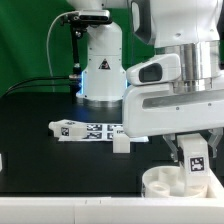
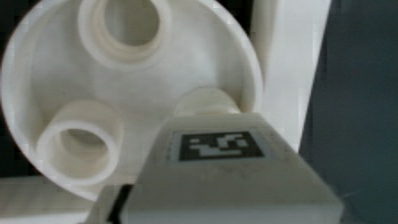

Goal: Assemble stool

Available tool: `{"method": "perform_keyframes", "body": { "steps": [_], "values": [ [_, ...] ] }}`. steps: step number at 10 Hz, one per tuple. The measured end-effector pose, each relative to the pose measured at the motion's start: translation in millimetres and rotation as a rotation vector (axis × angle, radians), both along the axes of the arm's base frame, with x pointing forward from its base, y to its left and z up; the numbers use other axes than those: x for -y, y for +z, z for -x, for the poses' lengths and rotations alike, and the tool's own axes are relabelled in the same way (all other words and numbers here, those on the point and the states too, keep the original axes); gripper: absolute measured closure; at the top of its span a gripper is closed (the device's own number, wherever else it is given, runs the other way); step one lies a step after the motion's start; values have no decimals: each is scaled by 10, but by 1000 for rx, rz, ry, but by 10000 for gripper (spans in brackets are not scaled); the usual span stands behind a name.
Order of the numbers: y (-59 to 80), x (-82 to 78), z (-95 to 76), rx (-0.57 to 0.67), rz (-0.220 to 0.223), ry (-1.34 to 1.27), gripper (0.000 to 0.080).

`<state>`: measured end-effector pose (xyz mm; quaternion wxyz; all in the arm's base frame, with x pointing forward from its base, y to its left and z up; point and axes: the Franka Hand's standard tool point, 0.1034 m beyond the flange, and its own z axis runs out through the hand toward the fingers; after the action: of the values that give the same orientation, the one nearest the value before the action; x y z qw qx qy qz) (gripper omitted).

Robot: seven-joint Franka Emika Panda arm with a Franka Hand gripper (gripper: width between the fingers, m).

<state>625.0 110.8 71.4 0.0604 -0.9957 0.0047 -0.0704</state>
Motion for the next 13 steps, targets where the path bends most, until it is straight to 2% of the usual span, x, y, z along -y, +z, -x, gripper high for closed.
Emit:
{"method": "perform_keyframes", "body": {
  "steps": [1, 3, 7, 9, 10, 11, 12, 13],
  "values": [
    [0, 0, 0, -8, -14, -67, 465],
    [-15, -24, 7, -38, -98, -436, 465],
    [-14, -6, -3, -52, -142, -616, 465],
    [-24, -37, 9, -74, -247, -1041, 465],
    [-19, -34, -1, -98, -290, -1183, 465],
    [-17, -34, -6, -107, -313, -1243, 465],
    [-19, -37, -3, -101, -306, -1205, 374],
    [-22, -38, 0, -94, -295, -1156, 374]
  ]
}}
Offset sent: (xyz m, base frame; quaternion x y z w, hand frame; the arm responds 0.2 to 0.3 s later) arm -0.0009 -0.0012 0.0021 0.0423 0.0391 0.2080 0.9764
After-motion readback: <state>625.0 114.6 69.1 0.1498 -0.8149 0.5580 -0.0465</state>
